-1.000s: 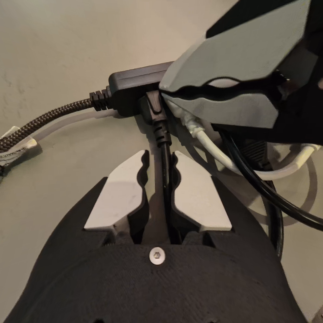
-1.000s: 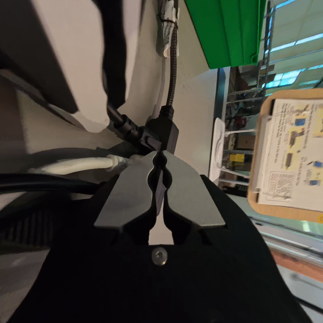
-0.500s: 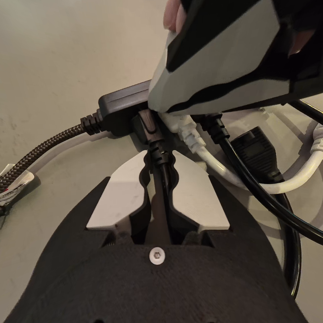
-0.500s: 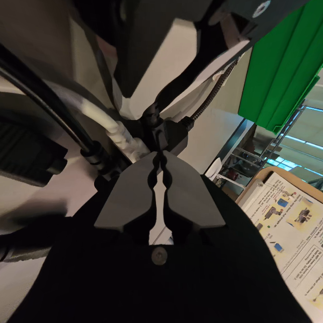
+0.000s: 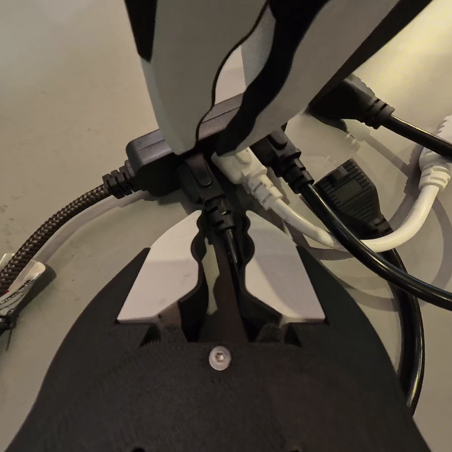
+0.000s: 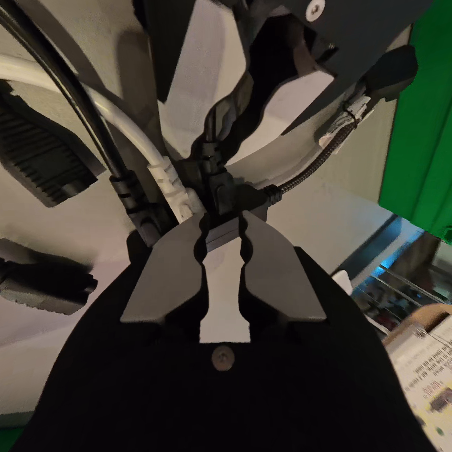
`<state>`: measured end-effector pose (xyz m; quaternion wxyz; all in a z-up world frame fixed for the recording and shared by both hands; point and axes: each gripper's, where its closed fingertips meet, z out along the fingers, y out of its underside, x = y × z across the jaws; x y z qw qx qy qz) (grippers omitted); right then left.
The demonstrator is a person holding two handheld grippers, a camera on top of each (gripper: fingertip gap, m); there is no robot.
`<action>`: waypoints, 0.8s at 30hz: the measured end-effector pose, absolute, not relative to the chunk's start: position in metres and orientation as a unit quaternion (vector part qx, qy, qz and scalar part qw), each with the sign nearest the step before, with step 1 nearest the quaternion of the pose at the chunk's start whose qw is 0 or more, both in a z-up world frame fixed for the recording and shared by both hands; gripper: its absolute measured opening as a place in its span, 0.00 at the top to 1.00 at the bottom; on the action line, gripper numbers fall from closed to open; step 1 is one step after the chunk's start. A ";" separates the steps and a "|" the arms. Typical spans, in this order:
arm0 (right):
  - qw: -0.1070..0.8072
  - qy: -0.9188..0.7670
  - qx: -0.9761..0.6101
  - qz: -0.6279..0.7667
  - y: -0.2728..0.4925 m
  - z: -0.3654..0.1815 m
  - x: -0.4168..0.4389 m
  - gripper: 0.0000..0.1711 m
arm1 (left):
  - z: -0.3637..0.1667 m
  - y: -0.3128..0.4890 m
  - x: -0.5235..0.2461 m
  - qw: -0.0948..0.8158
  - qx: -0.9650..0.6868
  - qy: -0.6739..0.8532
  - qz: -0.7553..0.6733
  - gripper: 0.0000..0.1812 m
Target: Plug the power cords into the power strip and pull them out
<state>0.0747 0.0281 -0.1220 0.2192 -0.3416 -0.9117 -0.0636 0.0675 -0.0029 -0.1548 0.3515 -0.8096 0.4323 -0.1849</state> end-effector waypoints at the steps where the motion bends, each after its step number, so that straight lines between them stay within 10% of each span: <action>1: 0.214 -0.913 -0.343 -0.050 0.026 -0.122 0.074 0.85 | -0.155 -0.003 0.068 0.350 -0.808 0.434 -0.190 0.85; 24: 0.270 -0.887 -0.371 -0.059 0.037 -0.127 0.076 0.95 | -0.156 0.002 0.060 0.354 -0.838 0.381 -0.166 0.93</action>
